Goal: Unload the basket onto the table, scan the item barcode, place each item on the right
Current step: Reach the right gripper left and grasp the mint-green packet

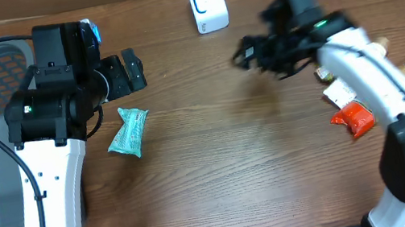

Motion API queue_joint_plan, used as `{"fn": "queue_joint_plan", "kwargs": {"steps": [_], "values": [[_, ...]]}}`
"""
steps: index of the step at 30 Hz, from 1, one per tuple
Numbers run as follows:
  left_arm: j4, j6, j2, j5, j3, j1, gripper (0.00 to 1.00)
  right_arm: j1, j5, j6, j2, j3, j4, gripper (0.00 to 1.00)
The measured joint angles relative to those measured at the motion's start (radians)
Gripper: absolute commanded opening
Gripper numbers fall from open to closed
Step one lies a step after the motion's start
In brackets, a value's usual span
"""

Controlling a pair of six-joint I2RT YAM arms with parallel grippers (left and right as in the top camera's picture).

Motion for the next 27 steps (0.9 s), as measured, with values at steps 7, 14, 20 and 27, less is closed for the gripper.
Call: {"fn": "queue_joint_plan", "kwargs": {"steps": [7,14,20,27], "values": [[0.0,0.0,0.0,0.0,0.0,0.0,1.0,0.226,0.046,-0.005,0.06,-0.054,0.233,0.96],[0.0,0.0,0.0,0.0,0.0,0.0,1.0,0.401,0.12,-0.016,0.175,-0.059,0.472,0.91],[0.0,0.0,0.0,0.0,0.0,0.0,1.0,0.486,0.162,-0.043,0.305,0.009,0.442,0.94],[0.0,0.0,0.0,0.0,0.0,0.0,1.0,0.547,0.25,-0.099,0.411,0.161,0.458,0.94]]}}
